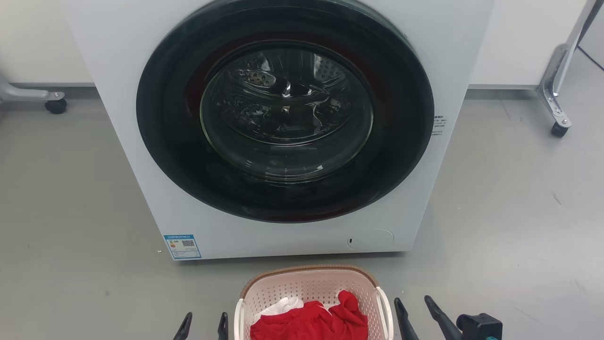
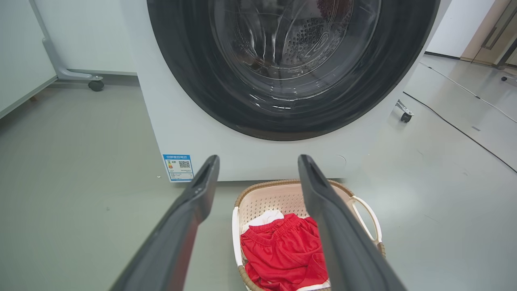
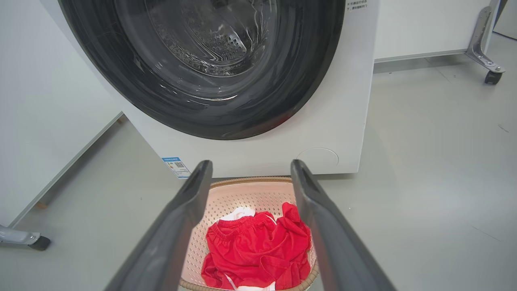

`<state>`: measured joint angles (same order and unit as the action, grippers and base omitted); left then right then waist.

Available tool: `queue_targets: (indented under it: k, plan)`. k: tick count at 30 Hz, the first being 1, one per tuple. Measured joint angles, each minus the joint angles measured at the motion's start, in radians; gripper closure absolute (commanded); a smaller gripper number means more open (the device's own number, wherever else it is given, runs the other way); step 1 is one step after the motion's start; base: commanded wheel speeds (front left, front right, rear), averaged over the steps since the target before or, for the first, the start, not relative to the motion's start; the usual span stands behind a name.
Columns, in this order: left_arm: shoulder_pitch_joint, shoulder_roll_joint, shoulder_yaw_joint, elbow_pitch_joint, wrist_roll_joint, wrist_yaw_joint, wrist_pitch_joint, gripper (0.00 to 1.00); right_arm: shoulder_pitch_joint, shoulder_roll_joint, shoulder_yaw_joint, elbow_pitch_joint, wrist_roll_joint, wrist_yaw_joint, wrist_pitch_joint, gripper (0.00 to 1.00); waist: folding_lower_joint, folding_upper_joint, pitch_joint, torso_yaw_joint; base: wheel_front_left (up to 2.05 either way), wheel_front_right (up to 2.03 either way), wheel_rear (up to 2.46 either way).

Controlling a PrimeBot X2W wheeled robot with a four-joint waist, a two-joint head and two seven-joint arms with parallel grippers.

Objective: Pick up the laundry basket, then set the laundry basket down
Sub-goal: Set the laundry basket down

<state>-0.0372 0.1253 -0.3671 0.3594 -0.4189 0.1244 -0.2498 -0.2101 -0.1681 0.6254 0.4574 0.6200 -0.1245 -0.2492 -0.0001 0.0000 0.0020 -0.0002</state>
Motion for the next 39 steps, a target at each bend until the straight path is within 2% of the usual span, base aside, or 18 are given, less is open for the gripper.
queue_targets:
  k: [6,14,26,39]
  plan:
    - [0.052,-0.009,0.060,-0.052,0.036,0.000,0.000,0.00,0.069,0.007,-0.114,-0.067,-0.076,0.000,0.000,0.00,0.0000,0.0000,-0.007,-0.005,0.00,0.00,0.00]
    - [0.090,-0.028,0.111,-0.105,0.073,0.000,0.000,0.00,0.167,0.053,-0.234,-0.151,-0.187,0.000,0.000,0.00,0.0000,0.0000,-0.012,-0.012,0.00,0.00,0.00]
    - [0.133,-0.045,0.163,-0.141,0.108,0.000,0.000,0.00,0.246,0.090,-0.318,-0.253,-0.297,0.000,0.000,0.00,0.0001,0.0000,-0.003,-0.019,0.00,0.00,0.00]
    - [0.133,-0.056,0.180,-0.152,0.126,0.000,0.000,0.00,0.271,0.107,-0.345,-0.292,-0.344,0.000,0.000,0.00,0.0001,0.0000,0.005,-0.023,0.00,0.00,0.00]
